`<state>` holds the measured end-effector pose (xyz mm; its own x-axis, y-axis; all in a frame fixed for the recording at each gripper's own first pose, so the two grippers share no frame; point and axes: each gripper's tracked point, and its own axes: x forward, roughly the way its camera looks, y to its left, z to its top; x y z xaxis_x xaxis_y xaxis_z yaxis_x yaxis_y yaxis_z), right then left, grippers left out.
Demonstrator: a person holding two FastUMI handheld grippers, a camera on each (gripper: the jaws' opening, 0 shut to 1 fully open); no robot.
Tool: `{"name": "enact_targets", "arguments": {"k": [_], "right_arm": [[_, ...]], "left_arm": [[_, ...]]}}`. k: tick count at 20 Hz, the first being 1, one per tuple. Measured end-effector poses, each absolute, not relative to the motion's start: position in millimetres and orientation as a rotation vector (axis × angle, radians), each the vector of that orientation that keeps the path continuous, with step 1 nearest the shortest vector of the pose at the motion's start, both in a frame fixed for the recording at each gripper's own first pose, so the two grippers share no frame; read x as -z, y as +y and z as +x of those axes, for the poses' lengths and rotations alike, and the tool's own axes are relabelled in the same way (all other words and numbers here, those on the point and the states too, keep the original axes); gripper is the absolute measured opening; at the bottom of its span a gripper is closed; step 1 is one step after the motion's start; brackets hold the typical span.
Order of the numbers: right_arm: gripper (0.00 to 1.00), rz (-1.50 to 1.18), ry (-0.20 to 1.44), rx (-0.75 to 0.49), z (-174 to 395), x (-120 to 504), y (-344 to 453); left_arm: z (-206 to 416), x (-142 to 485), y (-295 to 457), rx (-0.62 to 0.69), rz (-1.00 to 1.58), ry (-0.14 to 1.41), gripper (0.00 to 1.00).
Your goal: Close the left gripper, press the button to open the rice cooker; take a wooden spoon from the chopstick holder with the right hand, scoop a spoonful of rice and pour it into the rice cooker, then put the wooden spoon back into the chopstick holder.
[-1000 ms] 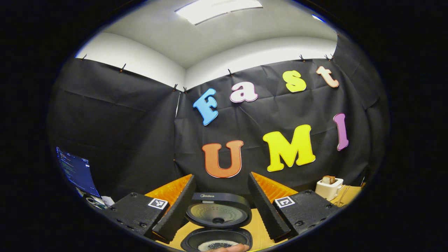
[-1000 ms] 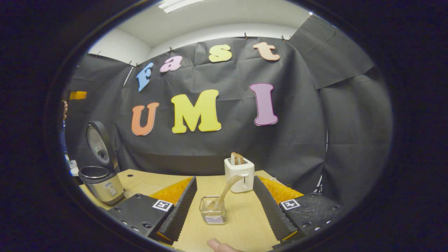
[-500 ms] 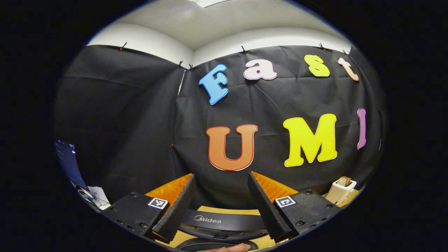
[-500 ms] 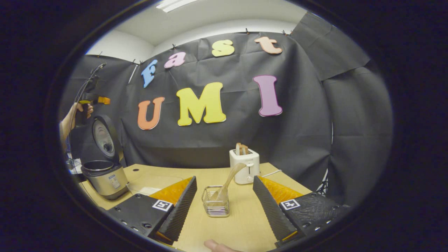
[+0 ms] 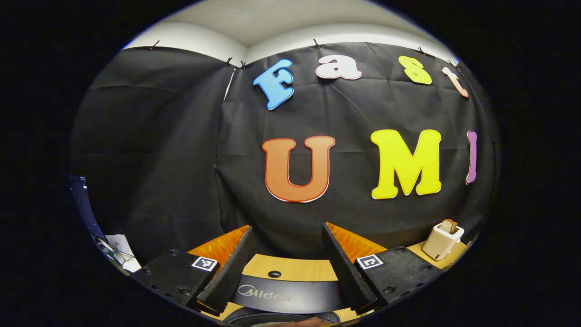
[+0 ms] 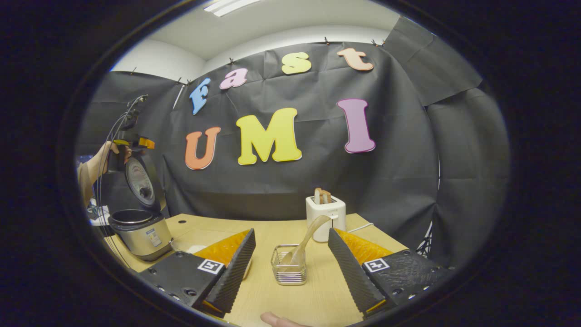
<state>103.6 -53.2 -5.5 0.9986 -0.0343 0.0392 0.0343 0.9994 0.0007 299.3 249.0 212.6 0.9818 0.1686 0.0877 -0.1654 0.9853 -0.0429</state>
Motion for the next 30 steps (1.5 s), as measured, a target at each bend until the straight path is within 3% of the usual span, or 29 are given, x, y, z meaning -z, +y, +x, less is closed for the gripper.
{"name": "enact_targets", "arguments": {"k": [6,7,8,16,23,25,30], "right_arm": [[0.91,-0.002,-0.063,0.029,80.9,-4.4,-48.7],[0.95,-0.003,-0.068,0.028,75.2,-7.2,-48.0],[0.92,-0.005,-0.077,0.026,69.1,-10.5,-47.1],[0.95,-0.014,-0.126,0.054,31.6,-24.3,-47.9],[0.96,-0.013,-0.07,0.063,30.9,-4.8,-51.3],[0.91,-0.004,-0.047,0.064,33.8,2.7,-52.6],[0.92,0.011,-0.003,0.063,42.4,17.0,-53.5]], "left_arm": [[274.8,-199.4,246.3,-0.151,-0.017,-0.052,0.94],[267.7,-195.2,244.2,-0.147,-0.018,-0.04,0.94],[259.0,-190.4,242.9,-0.145,-0.02,-0.028,0.94],[188.7,-115.0,227.4,-0.097,-0.014,0.081,0.96],[157.5,-35.4,215.3,-0.075,-0.028,0.17,0.96],[152.5,-22.9,214.5,-0.08,-0.022,0.174,0.96],[140.1,-5.7,210.2,-0.073,-0.025,0.176,0.96]]}}
